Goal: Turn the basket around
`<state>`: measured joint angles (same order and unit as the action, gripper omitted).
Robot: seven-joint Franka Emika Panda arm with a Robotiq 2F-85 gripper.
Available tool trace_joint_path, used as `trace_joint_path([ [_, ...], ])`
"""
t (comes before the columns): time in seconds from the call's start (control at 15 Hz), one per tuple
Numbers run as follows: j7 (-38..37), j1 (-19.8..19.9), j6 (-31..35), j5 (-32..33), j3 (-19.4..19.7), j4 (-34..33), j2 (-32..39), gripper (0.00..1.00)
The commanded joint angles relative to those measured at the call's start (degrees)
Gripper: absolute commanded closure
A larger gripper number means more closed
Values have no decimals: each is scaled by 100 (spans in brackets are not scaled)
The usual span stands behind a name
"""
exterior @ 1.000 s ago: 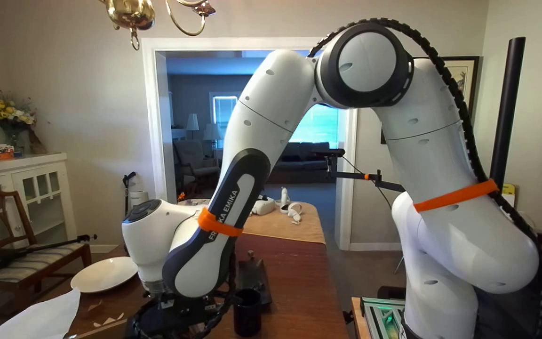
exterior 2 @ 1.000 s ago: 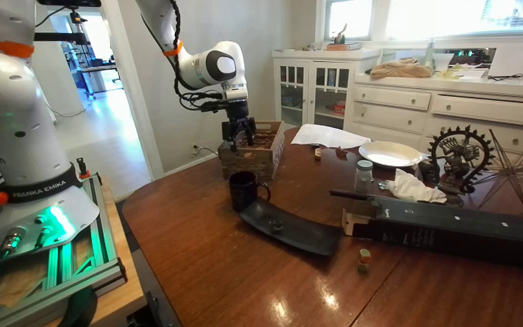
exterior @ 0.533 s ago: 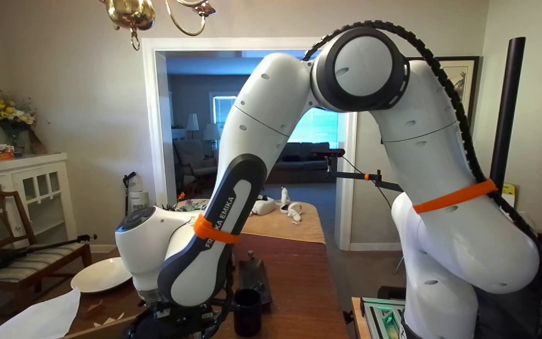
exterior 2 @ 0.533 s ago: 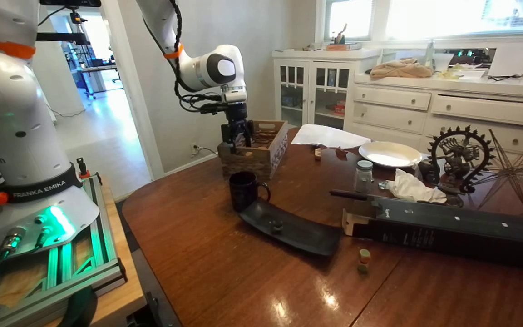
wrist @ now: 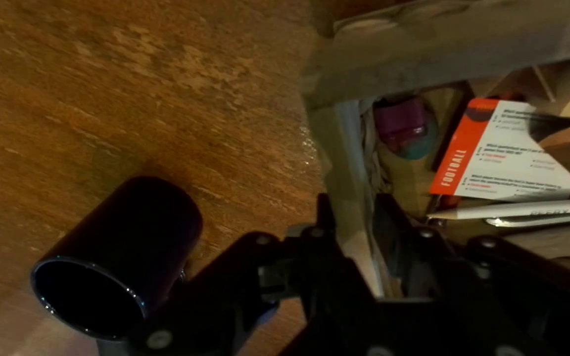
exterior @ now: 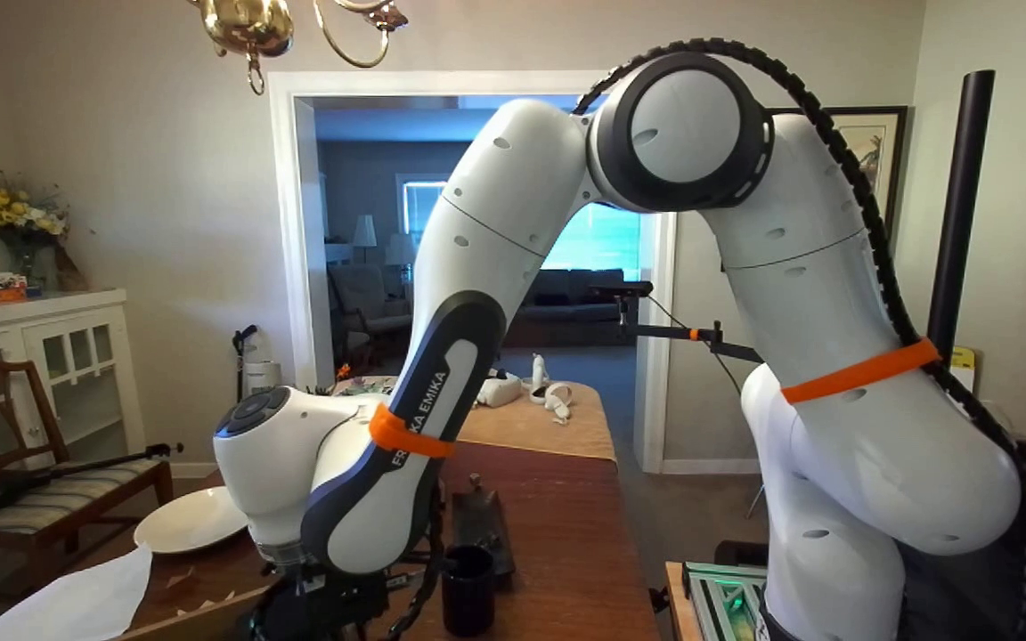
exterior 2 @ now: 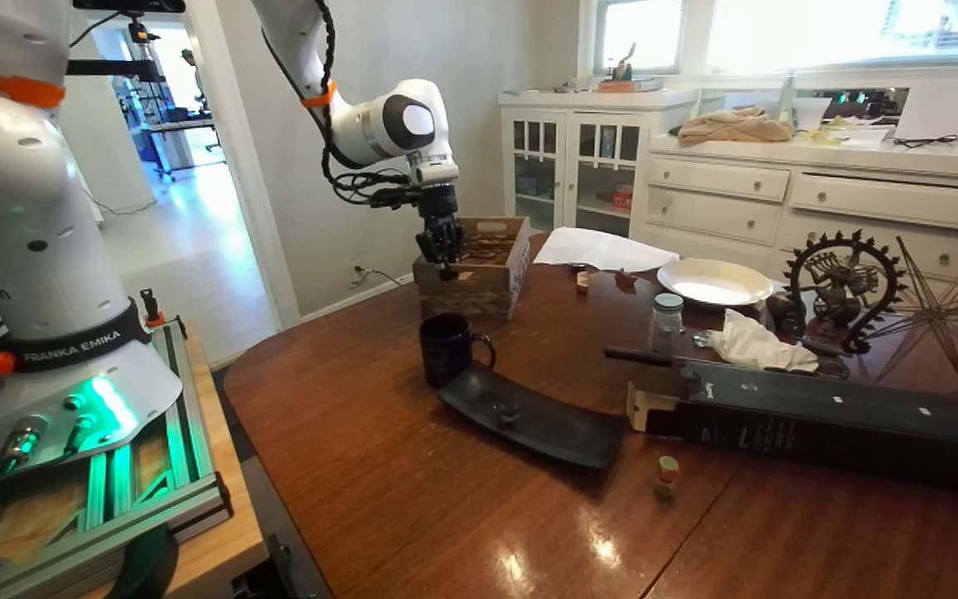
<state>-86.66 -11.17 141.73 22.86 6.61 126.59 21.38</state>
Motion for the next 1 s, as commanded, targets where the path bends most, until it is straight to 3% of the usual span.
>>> trace_joint_path([
  [0.0,602,118,204,183,18,-82,114,100],
  [0.13,1036,165,345,233,53,-46,111,96],
  [0.93,3365,326,1383,397,579,243,54,97],
])
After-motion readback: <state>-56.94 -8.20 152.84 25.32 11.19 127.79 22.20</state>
